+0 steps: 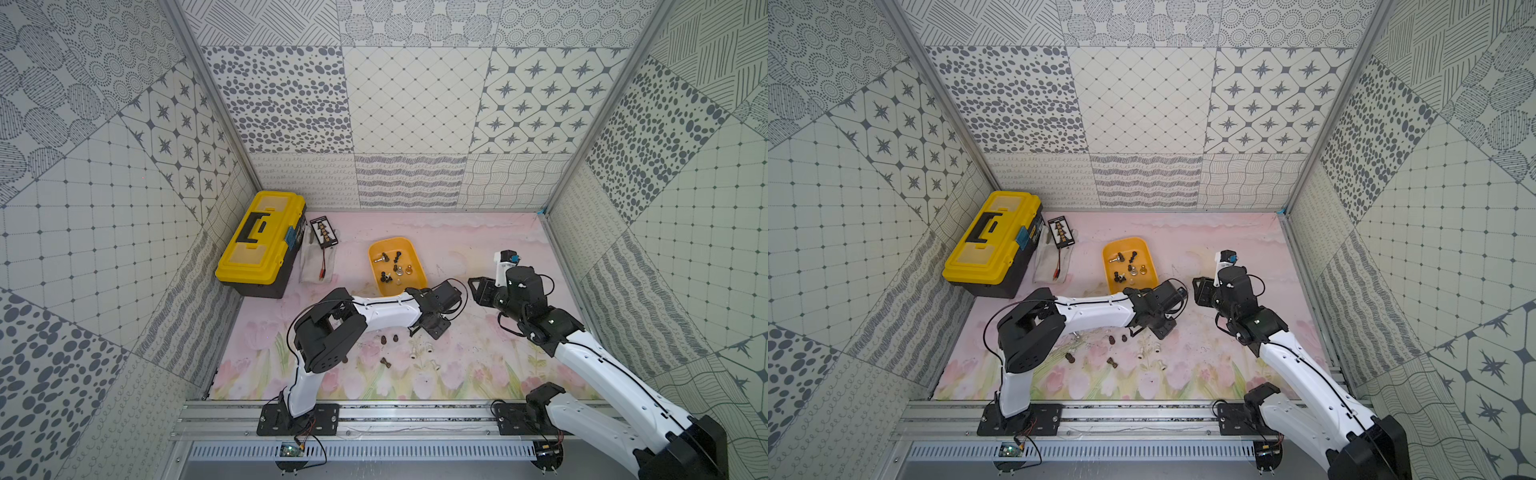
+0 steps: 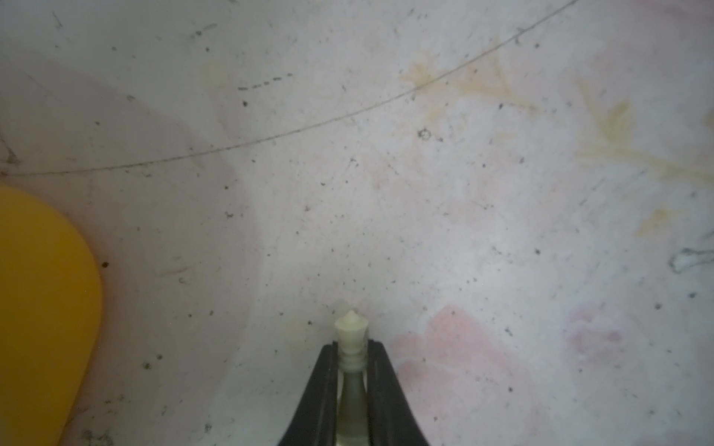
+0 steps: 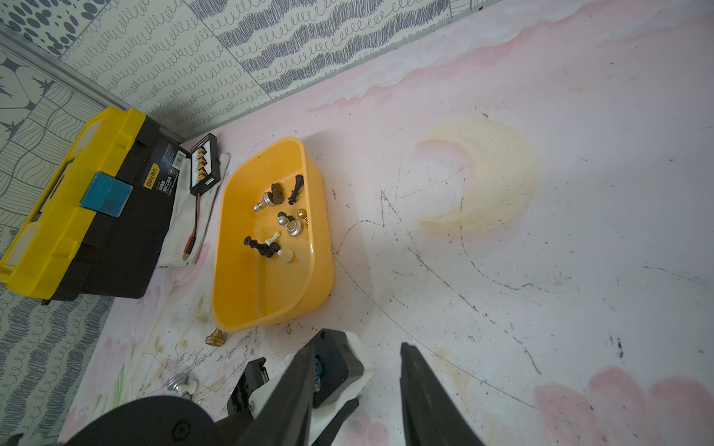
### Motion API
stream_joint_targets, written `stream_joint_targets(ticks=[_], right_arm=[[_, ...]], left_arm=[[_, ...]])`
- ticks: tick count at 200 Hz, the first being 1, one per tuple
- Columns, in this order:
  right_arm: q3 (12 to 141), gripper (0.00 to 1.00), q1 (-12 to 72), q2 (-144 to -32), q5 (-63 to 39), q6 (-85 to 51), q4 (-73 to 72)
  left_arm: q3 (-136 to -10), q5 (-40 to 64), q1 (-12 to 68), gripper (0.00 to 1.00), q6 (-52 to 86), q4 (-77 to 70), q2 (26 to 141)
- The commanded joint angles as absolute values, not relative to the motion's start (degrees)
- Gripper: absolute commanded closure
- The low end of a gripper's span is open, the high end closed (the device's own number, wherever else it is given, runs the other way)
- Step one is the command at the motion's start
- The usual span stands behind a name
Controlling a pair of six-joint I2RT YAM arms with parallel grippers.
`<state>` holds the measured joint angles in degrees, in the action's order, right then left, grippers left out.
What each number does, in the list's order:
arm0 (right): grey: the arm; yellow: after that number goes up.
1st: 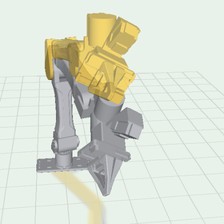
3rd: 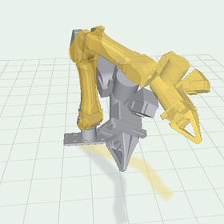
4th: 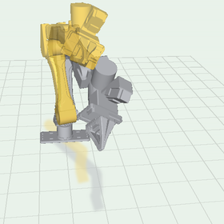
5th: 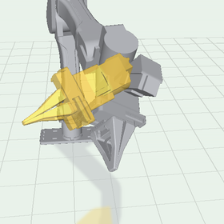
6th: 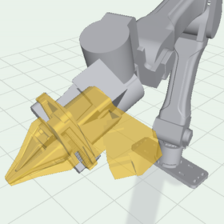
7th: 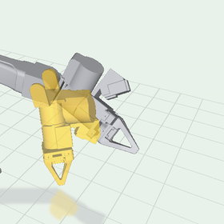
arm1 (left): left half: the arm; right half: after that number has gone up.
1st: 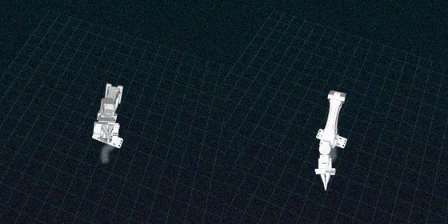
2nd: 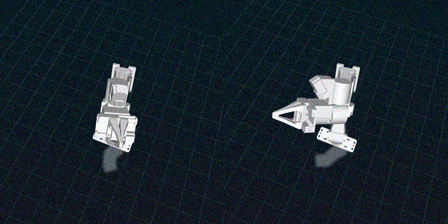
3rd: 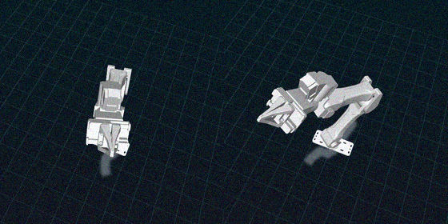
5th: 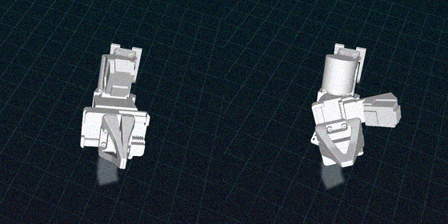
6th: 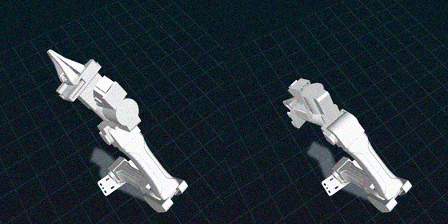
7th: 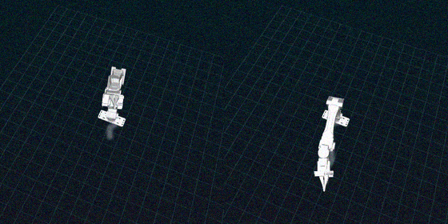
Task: Put the chess pieces into the storage box
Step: Pick up the chess piece at the center of the board, then place the chess piece in the storage box.
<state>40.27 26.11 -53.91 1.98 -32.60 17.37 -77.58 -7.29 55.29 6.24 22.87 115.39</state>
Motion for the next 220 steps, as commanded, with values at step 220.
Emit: stream_joint_targets(ticks=[220], right_arm=[[37.1,0.58,25.5,-54.8,0.5,-34.3,12.8]], left_arm=[[-90.5,-9.7,39.6,0.94,9.3,30.2,112.4]])
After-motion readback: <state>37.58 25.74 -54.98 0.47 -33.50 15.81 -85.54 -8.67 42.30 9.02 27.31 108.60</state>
